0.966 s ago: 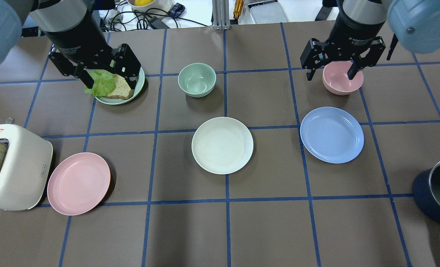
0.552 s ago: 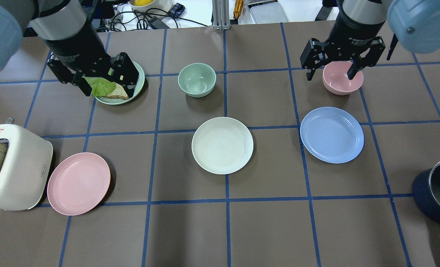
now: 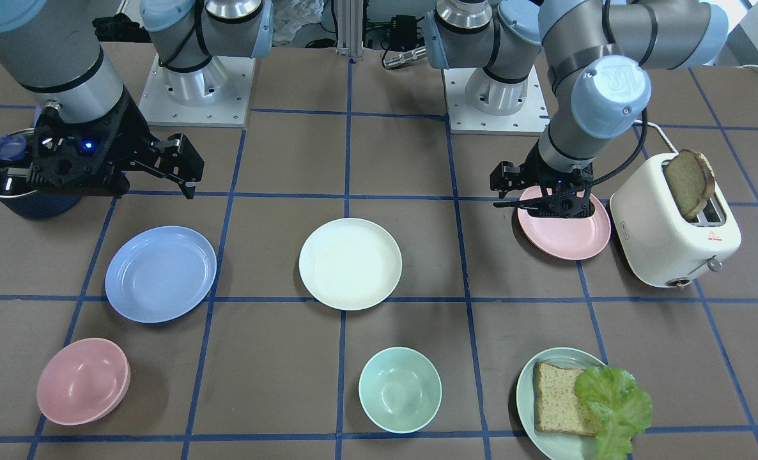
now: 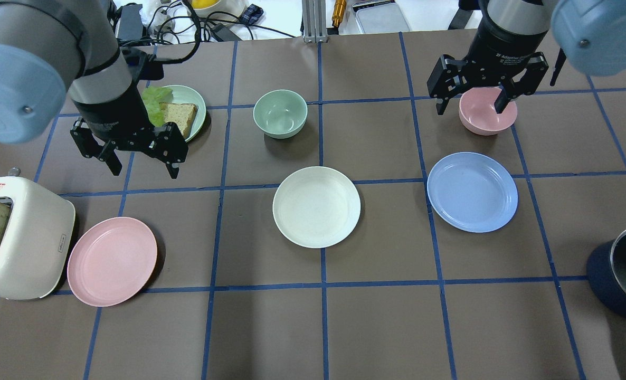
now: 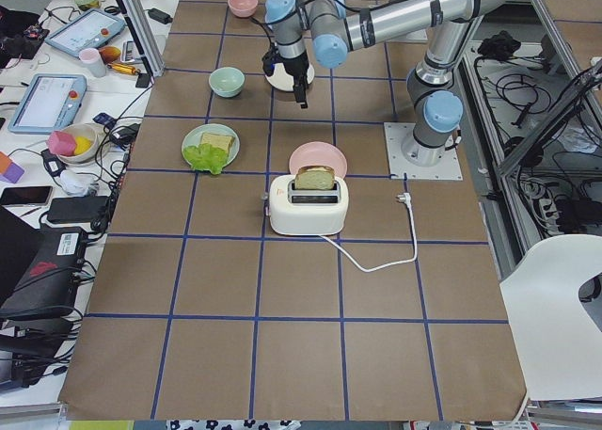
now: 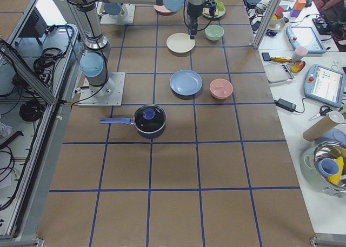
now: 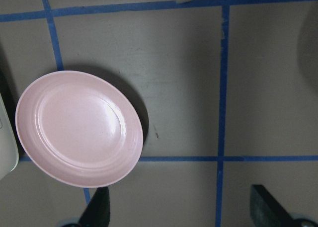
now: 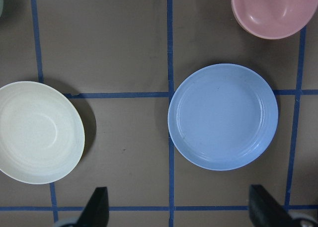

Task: Stack three plates with pink and blue
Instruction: 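Grasp the pink plate rim with the left gripper while the right gripper approaches, then carry the pink plate onto the cream plate while the right gripper grasps the blue plate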

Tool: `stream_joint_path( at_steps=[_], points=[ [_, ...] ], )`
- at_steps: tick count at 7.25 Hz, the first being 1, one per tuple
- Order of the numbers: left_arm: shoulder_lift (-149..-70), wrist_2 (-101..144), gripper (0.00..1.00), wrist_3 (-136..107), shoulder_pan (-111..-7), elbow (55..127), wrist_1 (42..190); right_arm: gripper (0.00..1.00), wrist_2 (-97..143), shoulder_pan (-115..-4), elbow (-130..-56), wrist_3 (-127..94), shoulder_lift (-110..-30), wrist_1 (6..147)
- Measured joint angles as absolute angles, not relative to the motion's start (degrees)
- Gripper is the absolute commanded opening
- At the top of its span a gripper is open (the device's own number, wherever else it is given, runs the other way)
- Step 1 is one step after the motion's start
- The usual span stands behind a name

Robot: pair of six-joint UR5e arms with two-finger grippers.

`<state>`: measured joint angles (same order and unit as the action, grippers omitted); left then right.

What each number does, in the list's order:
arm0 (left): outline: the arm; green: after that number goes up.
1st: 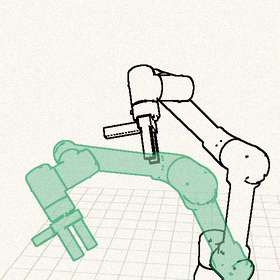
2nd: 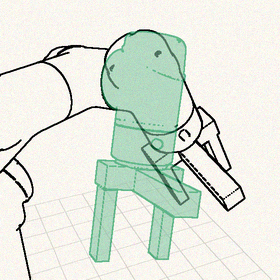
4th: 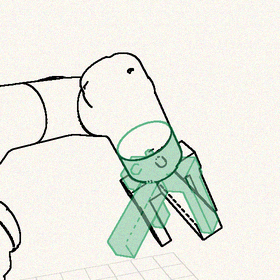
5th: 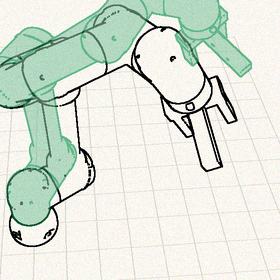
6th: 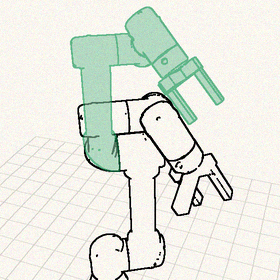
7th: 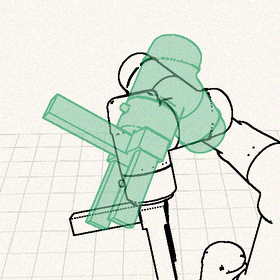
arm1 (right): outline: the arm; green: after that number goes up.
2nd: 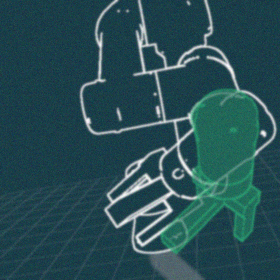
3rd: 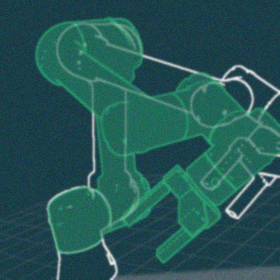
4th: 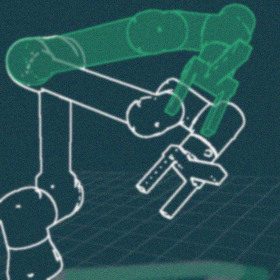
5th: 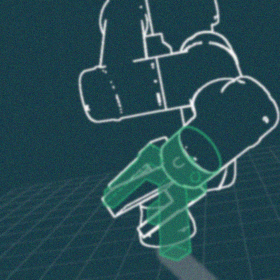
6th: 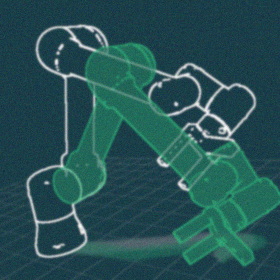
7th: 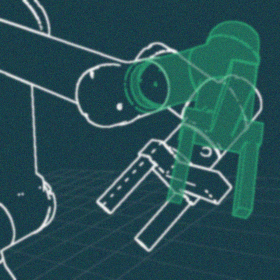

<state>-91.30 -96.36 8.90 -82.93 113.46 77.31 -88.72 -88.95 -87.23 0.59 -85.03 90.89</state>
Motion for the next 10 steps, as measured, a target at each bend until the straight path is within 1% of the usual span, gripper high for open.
stream_joint_path(
  at_steps=[1, 2, 3, 4, 5, 6, 8, 10],
  points=[
    [-91.1, -96.5, 1.0, 10.2, -82.0, 120.6, 68.4, 1.0, -88.7, -88.9, -87.2, 0.6, -85.0, 90.9],
    [-91.1, -96.6, 0.96, 10.9, -81.0, 126.9, 60.5, 1.0, -88.7, -88.9, -87.2, 0.6, -85.0, 90.9],
    [-91.2, -96.6, 0.84, 11.9, -79.6, 131.8, 53.9, 1.0, -88.8, -88.9, -87.3, 0.6, -84.9, 90.9],
    [-91.4, -96.6, 0.51, 13.3, -78.2, 135.4, 48.5, 1.0, -88.8, -88.9, -87.5, 0.5, -84.4, 90.9],
    [-91.6, -96.6, 0.14, 14.5, -77.2, 137.3, 45.5, 1.0, -88.9, -88.6, -88.1, 0.6, -83.3, 91.7],
    [-91.7, -96.6, 0.0, 15.4, -76.7, 138.1, 44.3, 1.0, -89.2, -87.6, -89.6, 0.9, -82.2, 93.3],
    [-91.8, -96.6, 0.0, 16.0, -76.6, 138.4, 43.5, 1.0, -89.2, -82.3, -94.7, 3.3, -81.2, 98.1],
    [-91.7, -96.7, 0.0, 15.8, -76.7, 138.1, 43.4, 1.0, -89.1, -76.2, -103.6, 9.1, -81.0, 108.8]
  ],
)
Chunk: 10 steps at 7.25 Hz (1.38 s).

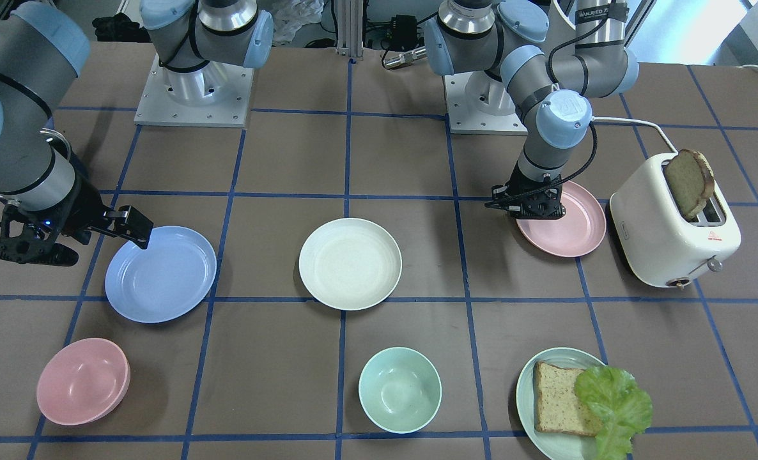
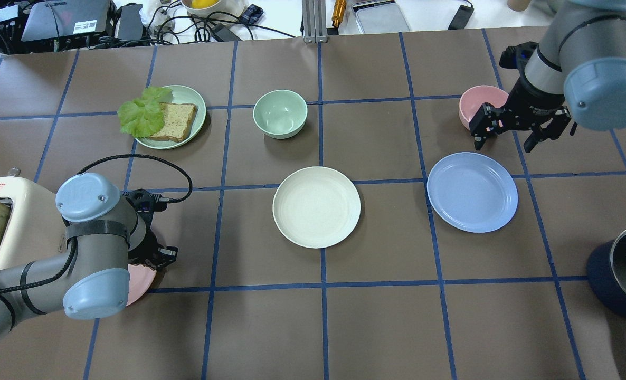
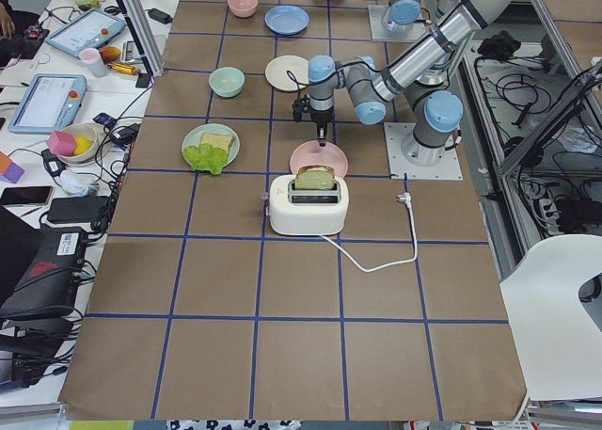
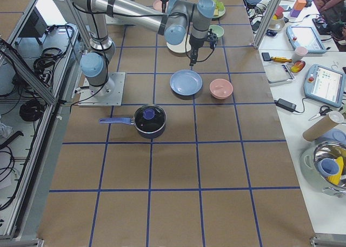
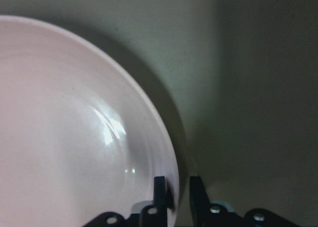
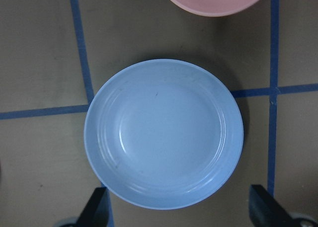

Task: Stack three plates with pink and blue
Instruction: 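Carry the pink plate onto the cream plate while the right gripper grasps the blue plate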

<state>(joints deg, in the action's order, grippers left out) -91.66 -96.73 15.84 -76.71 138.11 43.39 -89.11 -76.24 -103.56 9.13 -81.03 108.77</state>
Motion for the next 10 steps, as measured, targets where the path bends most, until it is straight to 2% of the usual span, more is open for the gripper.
stream_joint_path(
  at_steps=[3, 6, 10],
  points=[
    [-91.8, -96.4, 0.0, 11.2, -81.5, 132.4, 46.1, 1.0, -88.9, -72.0, -109.5, 16.8, -80.4, 118.1],
    [-95.2, -94.1, 0.0, -1.1, -90.2, 119.1, 54.3, 1.0, -88.6, -70.4, -109.8, 19.7, -77.8, 119.0],
    [-105.6, -91.9, 0.0, -14.2, -106.1, 102.2, 56.0, 1.0, -88.7, -69.8, -110.0, 21.0, -74.7, 120.0]
  ],
)
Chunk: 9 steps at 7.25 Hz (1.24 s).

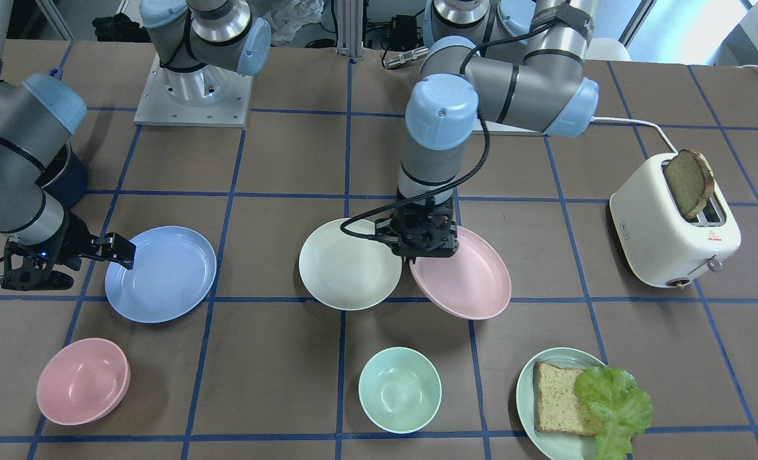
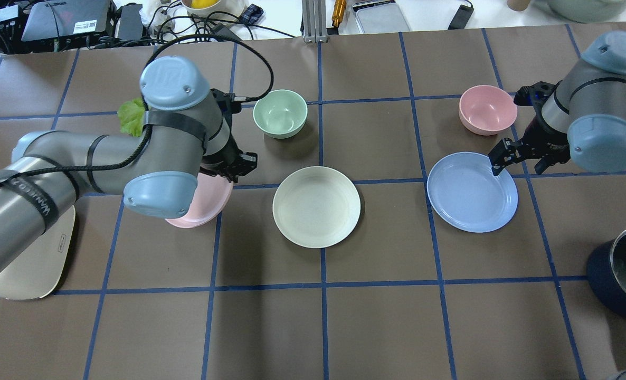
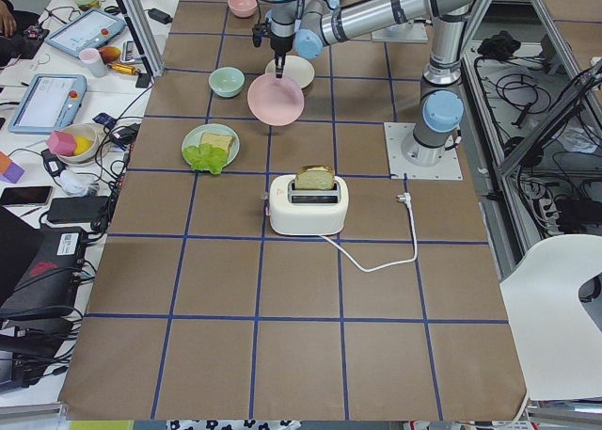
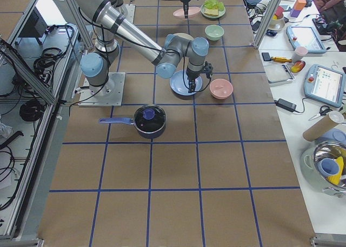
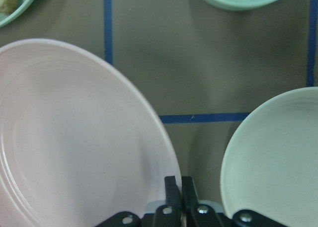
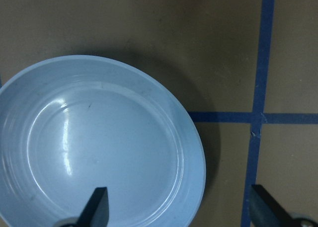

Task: Stack three plates with pink and blue
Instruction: 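Carry the pink plate onto the cream plate while the right gripper grasps the blue plate, then release the pink plate on the cream plate and raise the left gripper away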

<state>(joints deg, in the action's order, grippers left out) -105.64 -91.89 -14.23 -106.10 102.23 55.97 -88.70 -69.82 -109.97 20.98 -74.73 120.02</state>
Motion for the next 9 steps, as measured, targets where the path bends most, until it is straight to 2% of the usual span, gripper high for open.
stream_joint_path(
  at_steps=[3, 7, 8, 9],
  points=[
    [-111.7, -92.0, 0.0, -19.7, -116.7, 95.3, 58.3, 1.0, -88.3, -68.0, -113.0, 22.3, -72.5, 124.8],
    [-114.2, -91.8, 0.0, -20.5, -121.6, 93.4, 61.9, 0.98, -88.4, -67.3, -114.4, 22.2, -70.6, 127.9],
    [-114.7, -92.0, 0.0, -20.6, -122.6, 93.4, 61.8, 0.83, -88.5, -67.3, -114.6, 22.1, -70.4, 127.7],
    [-115.2, -92.2, 0.49, -20.7, -123.1, 93.4, 61.6, 0.57, -88.5, -67.2, -114.9, 21.7, -70.4, 127.7]
  ],
)
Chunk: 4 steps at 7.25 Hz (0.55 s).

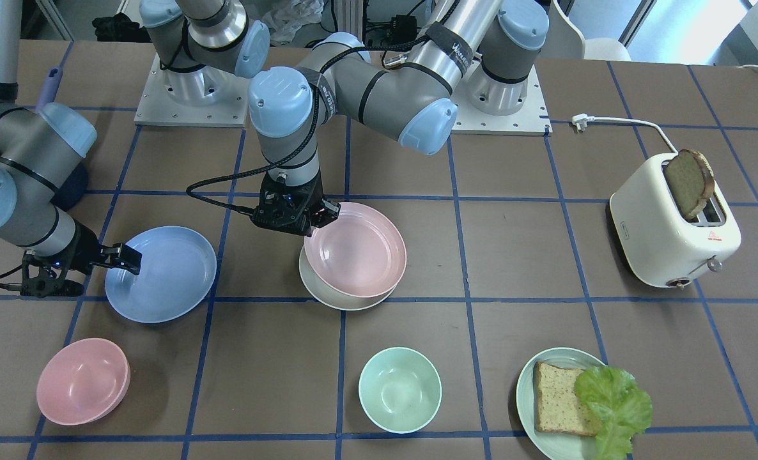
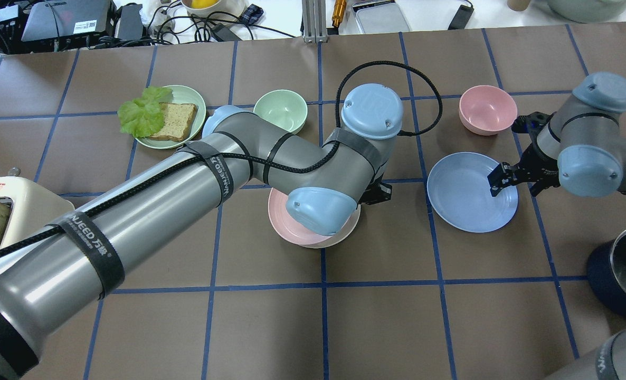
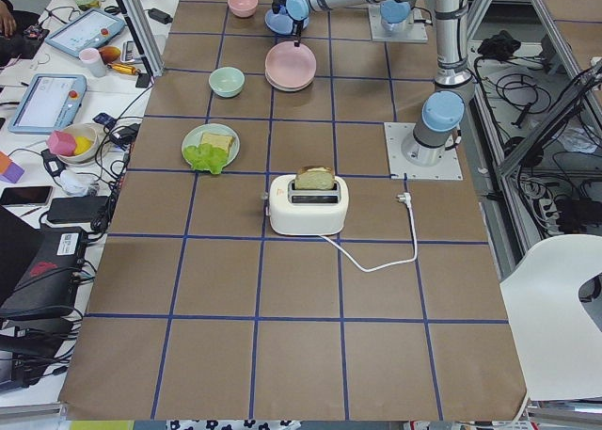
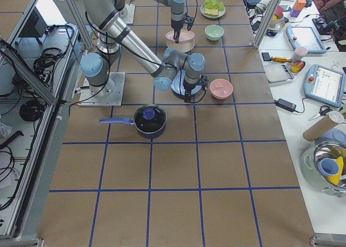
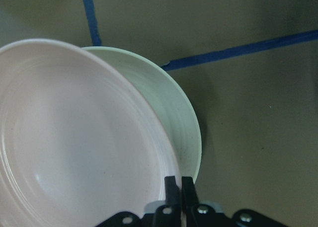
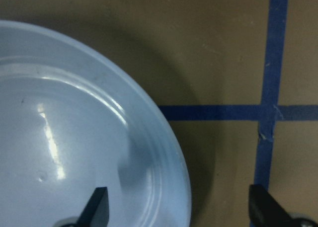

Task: Stack three plates with pink and blue
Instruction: 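Release the pink plate on the cream plate and raise the left gripper away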

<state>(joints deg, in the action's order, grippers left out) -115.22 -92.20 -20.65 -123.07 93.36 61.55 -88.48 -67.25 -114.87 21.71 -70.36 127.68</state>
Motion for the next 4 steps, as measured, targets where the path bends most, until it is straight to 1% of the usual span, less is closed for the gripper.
stream_joint_path(
  at_steps=[1, 2, 3, 4],
  points=[
    [-115.8, -92.4, 0.99, -20.7, -123.3, 93.4, 61.4, 0.48, -88.4, -67.2, -115.1, 21.0, -70.4, 127.8],
    [-116.3, -92.6, 1.0, -20.7, -123.4, 93.3, 60.8, 0.33, -88.4, -67.3, -115.2, 20.4, -70.4, 128.0],
    [-116.7, -92.7, 1.0, -20.6, -123.3, 93.3, 59.2, 0.22, -88.4, -67.5, -115.2, 19.8, -70.5, 128.0],
    [-116.3, -92.8, 1.0, -20.4, -123.0, 93.1, 57.7, 0.14, -88.1, -67.7, -115.1, 19.2, -70.5, 128.0]
  ],
)
